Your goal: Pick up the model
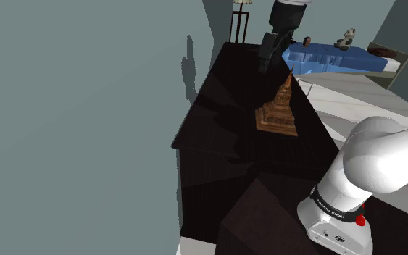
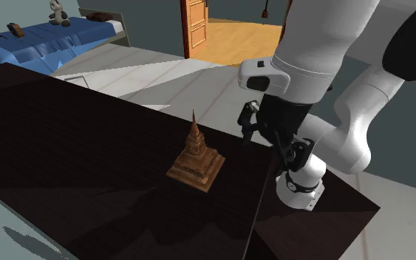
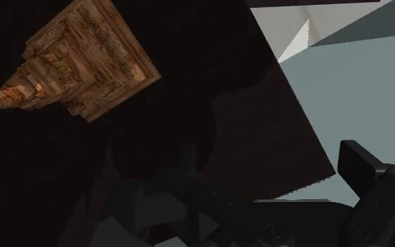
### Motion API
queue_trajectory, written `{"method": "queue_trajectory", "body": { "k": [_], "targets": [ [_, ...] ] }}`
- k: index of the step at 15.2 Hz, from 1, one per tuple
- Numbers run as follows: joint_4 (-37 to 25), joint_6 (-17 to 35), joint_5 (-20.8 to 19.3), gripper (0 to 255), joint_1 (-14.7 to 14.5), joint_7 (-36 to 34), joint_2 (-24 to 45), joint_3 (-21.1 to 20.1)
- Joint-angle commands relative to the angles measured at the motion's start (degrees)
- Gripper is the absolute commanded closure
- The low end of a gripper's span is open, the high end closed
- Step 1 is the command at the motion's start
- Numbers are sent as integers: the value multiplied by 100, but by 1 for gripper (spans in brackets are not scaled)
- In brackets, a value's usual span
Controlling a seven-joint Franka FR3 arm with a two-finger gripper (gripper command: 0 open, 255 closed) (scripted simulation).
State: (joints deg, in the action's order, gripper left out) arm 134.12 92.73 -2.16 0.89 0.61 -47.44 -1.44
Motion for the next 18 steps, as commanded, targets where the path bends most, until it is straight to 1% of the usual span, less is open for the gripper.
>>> {"method": "queue_trajectory", "body": {
  "k": [1,9,18],
  "targets": [
    [0,0,0,0,0,0,0,0],
    [-955,-95,266,0,768,-660,1482,897],
    [-1774,-336,803,0,1499,-1278,2867,1980]
  ]
}}
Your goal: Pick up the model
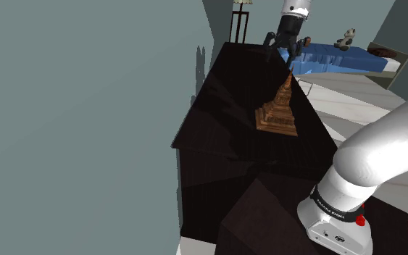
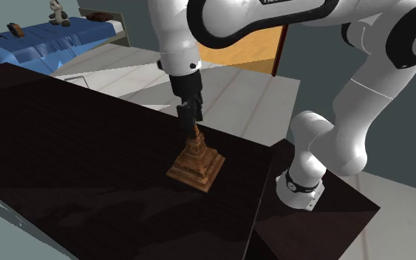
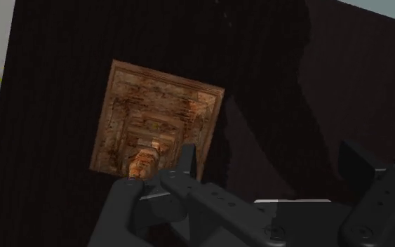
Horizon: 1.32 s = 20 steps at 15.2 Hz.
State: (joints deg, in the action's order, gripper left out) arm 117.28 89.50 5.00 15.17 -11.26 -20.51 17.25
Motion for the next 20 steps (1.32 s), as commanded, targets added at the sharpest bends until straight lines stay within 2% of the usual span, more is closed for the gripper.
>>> {"method": "queue_trajectory", "body": {
  "k": [1,8,17,18,20],
  "targets": [
    [-157,-43,158,0,152,-154,311,231],
    [-445,-232,648,0,706,-553,1123,990],
    [61,320,670,0,715,-402,1198,1006],
    [61,323,671,255,714,-402,1200,1005],
    [54,313,670,255,713,-407,1195,1003]
  ]
}}
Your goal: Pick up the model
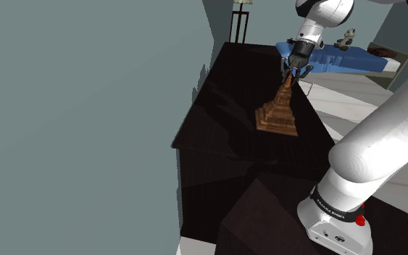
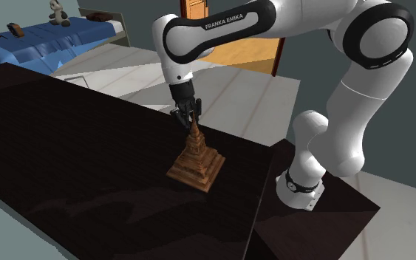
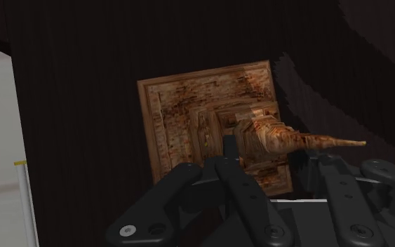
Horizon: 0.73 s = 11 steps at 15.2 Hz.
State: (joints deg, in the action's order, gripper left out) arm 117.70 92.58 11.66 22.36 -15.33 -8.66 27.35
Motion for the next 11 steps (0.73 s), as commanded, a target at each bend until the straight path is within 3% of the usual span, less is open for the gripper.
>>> {"method": "queue_trajectory", "body": {
  "k": [1,7,11],
  "targets": [
    [15,7,4,255,-5,0,9,-6],
    [18,13,4,255,-5,5,13,-3],
    [-239,-278,-12,255,-10,-78,-36,-12]
  ]
}}
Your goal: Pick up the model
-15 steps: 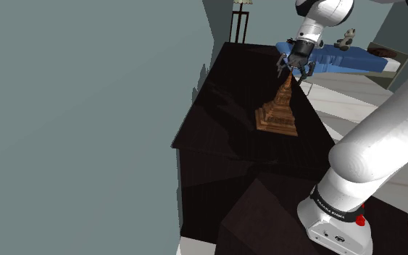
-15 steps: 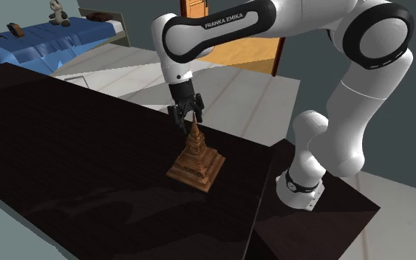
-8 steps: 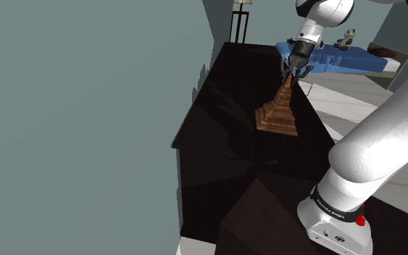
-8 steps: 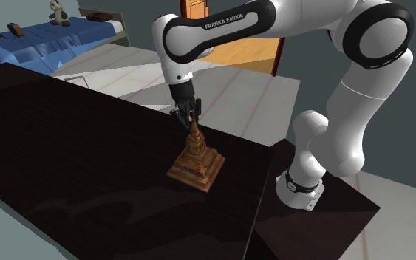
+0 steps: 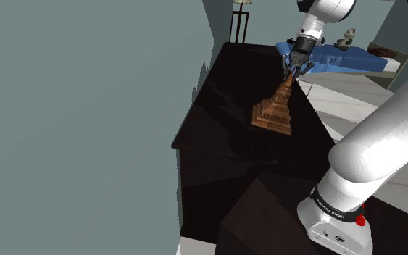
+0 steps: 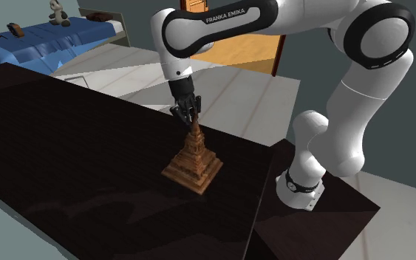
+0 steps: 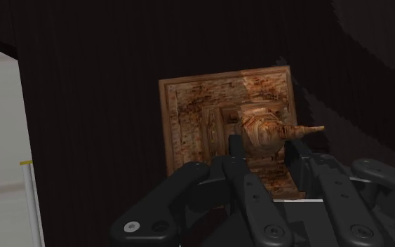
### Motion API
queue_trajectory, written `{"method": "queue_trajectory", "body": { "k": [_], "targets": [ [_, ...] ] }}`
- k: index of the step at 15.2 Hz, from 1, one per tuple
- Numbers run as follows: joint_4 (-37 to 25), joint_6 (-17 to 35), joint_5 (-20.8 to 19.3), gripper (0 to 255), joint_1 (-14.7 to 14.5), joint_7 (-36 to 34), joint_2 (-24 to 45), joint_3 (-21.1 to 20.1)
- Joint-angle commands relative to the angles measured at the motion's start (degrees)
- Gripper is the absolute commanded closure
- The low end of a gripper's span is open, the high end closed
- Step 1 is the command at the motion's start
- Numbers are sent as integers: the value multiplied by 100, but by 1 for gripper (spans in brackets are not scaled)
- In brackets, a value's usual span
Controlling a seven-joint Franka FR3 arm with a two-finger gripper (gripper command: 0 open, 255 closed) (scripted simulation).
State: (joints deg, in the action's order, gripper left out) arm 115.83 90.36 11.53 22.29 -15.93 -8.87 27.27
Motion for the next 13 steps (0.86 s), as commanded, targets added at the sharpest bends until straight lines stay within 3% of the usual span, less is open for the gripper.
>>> {"method": "queue_trajectory", "body": {
  "k": [1,13],
  "targets": [
    [-120,-129,-1,255,-4,-38,-23,-6],
    [-881,-881,12,255,-19,-214,-37,-12]
  ]
}}
